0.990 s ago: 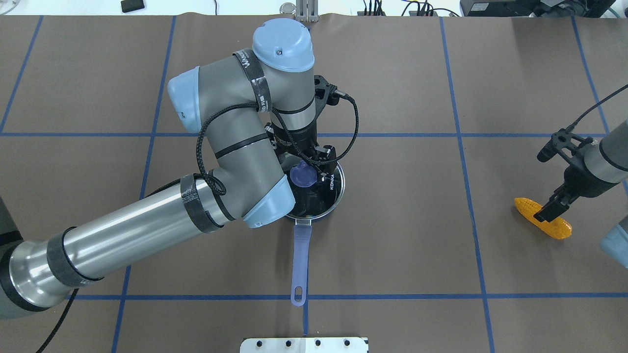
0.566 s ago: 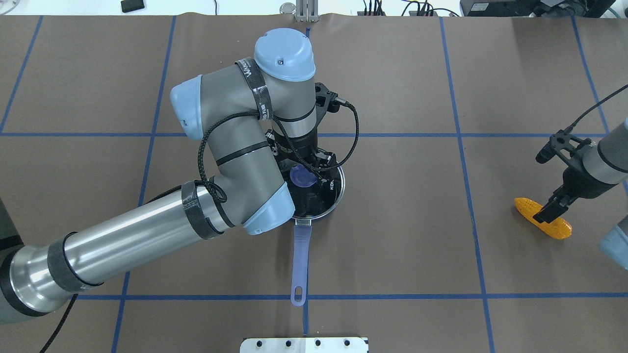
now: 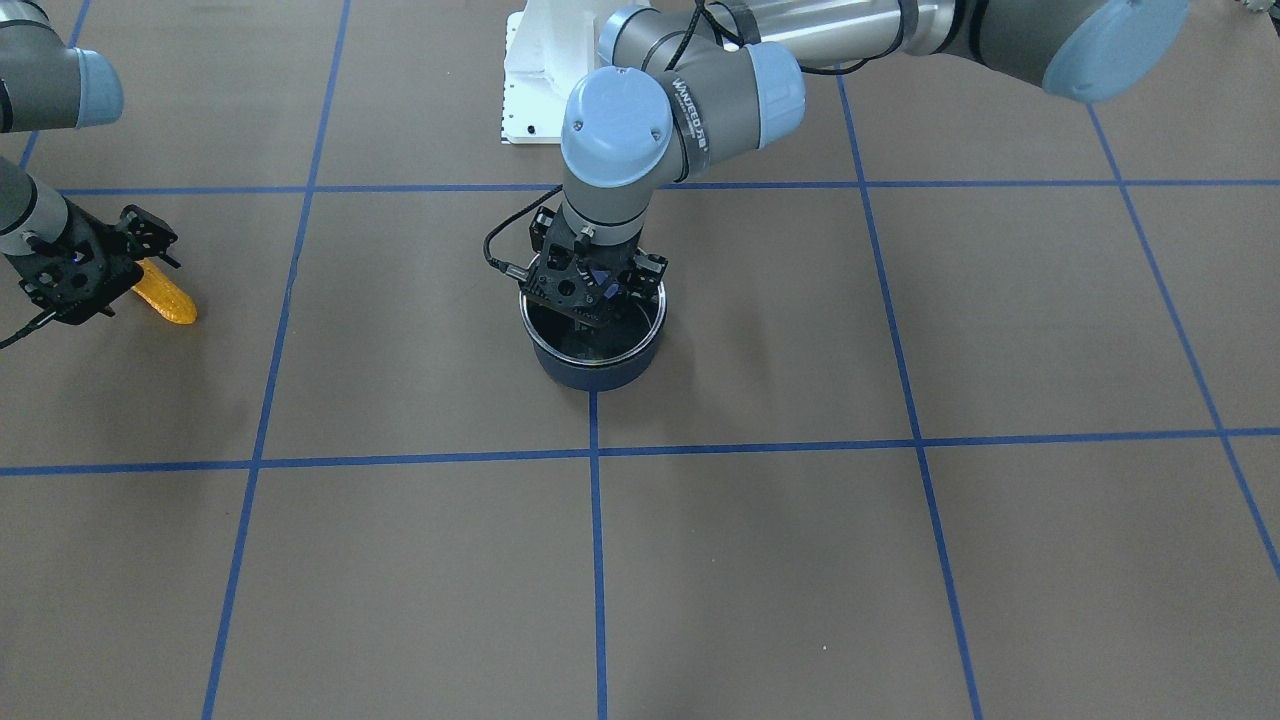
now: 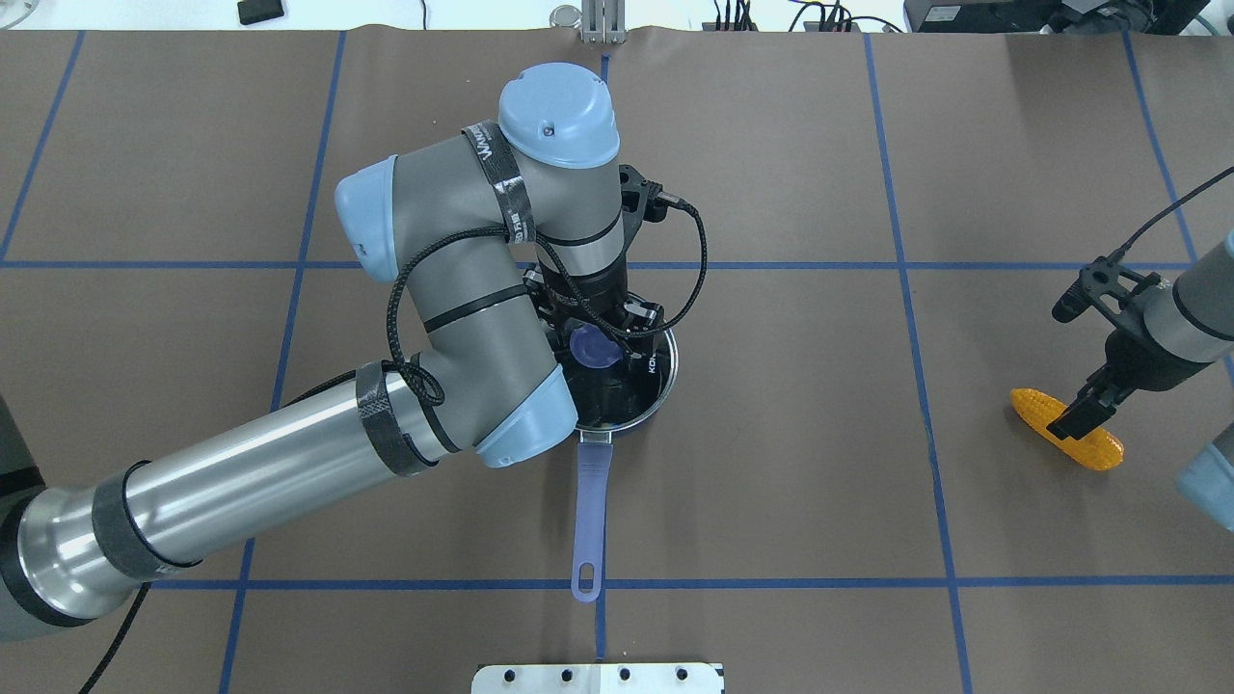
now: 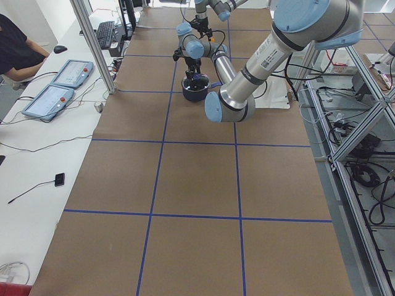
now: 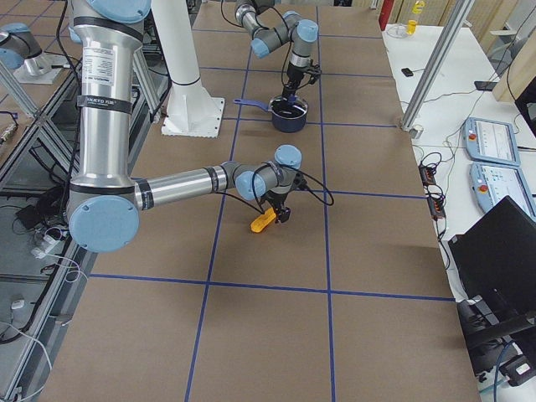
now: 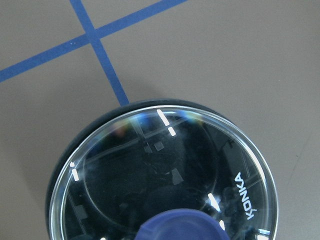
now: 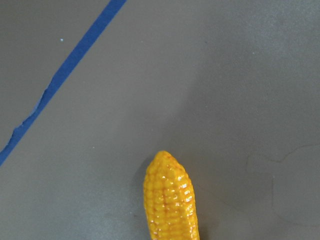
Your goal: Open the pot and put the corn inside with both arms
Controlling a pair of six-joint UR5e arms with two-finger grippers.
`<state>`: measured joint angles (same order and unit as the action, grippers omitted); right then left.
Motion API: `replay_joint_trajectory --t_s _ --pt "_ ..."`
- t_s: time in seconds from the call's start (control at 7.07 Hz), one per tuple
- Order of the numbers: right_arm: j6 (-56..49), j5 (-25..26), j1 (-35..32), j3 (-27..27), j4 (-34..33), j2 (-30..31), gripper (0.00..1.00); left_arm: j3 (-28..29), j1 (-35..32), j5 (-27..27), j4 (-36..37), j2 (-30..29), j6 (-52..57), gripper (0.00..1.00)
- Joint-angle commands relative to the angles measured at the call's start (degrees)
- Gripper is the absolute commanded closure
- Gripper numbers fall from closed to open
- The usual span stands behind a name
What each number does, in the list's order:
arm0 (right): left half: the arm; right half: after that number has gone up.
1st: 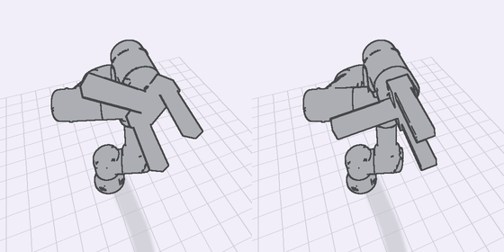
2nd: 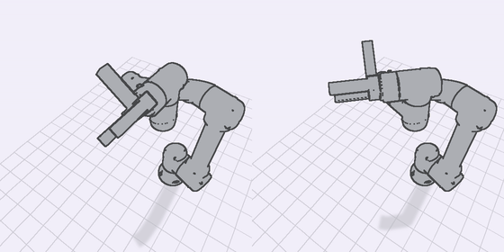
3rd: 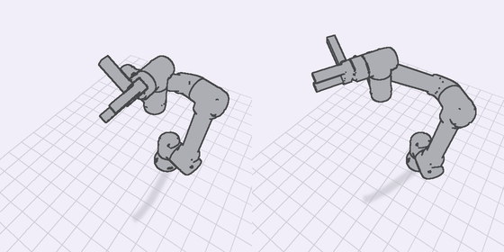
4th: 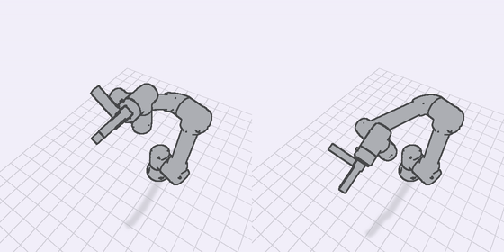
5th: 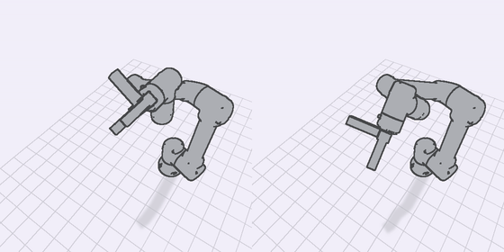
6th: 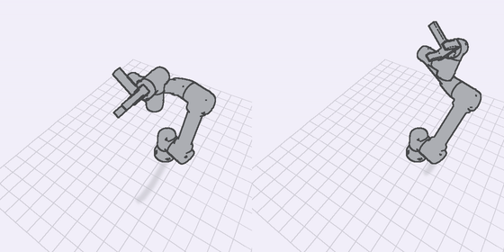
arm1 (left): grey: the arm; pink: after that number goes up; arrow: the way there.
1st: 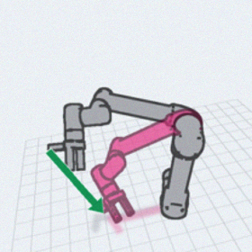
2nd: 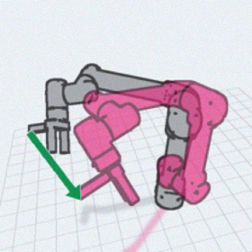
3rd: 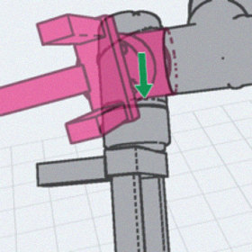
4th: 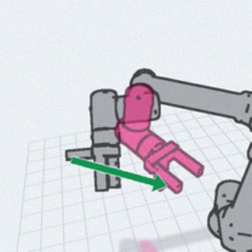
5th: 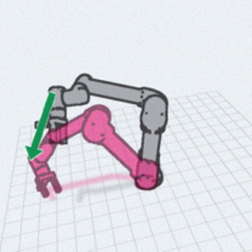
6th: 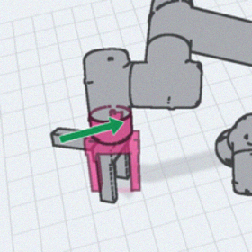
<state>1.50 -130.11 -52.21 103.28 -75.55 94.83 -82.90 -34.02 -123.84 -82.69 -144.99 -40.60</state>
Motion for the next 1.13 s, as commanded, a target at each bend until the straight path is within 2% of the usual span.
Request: replay_joint_trajectory --t_s 0.0,0.28,0.71,0.99 --pt "0.0 0.0 0.2 0.0 0.0 0.0 0.00 -0.9 0.0 0.1 0.3 0.1 -0.4 0.43" --pt "0.0 0.0 1.1 0.1 0.0 0.0 0.00 -2.9 -0.1 0.2 0.2 1.5 -1.1 0.52" --pt "-0.1 2.0 2.5 -1.1 0.0 -0.1 0.01 -5.5 -0.3 -0.1 0.3 2.3 -1.8 0.54" --pt "-0.3 2.1 3.5 -1.4 0.0 0.3 0.10 -7.8 -3.1 -0.8 0.4 3.6 -1.0 0.53"
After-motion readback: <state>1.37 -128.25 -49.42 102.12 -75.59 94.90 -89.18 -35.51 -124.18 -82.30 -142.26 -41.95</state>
